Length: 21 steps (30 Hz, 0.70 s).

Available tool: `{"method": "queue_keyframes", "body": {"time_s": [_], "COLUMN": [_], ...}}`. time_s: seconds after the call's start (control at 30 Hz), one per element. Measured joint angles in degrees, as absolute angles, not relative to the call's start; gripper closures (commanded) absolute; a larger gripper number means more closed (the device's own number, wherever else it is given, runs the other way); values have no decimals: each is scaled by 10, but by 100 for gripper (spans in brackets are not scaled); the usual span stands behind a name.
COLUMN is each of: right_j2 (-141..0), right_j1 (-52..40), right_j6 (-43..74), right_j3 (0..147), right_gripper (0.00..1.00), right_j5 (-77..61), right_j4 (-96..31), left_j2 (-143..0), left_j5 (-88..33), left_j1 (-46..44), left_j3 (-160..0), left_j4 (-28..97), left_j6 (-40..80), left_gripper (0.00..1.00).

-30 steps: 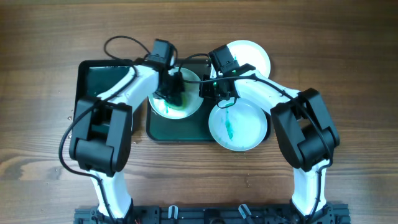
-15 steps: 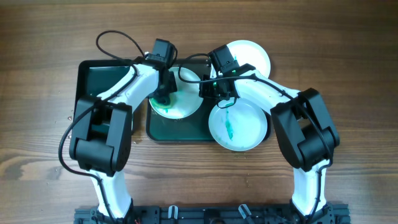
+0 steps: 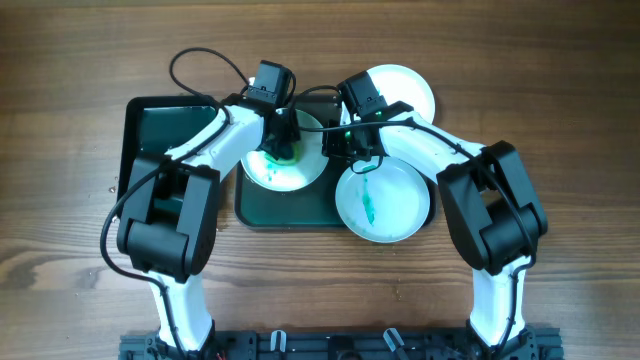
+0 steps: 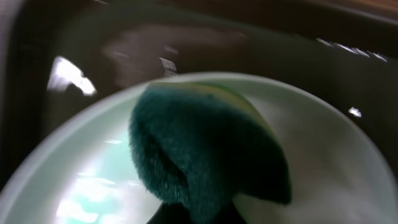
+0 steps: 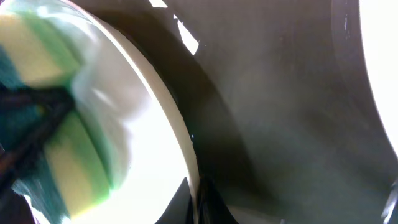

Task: Clean dirty plates on tray and stack at the side
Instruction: 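Scrub the held plate with the sponge in the left gripper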

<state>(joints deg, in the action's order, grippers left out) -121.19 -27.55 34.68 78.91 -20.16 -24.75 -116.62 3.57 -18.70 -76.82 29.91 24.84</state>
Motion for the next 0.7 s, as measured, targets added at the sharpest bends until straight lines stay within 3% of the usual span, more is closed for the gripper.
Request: {"method": "queue_keyframes", "body": {"time_s": [0.2, 0.37, 0.53, 0.7], "right_j2": [-1212, -1212, -1212, -1212], "right_j1": [-276, -276, -276, -276], "right_j6": [347, 347, 347, 347], "right_j3": [789, 789, 789, 789], "right_gripper": [96, 96, 96, 96], "right_j5": [-203, -204, -204, -204], "right_j4": [-247, -248, -248, -248], "left_j2": [-1167, -1160, -1162, -1164], "left_j5": [121, -1, -113, -49], "left_j1": [-188, -182, -181, -187], "left_j3": [-773, -777, -771, -769], "left_j4": [374, 442, 386, 334], "left_j6": [276, 239, 184, 208], "left_gripper": [96, 96, 96, 96]}}
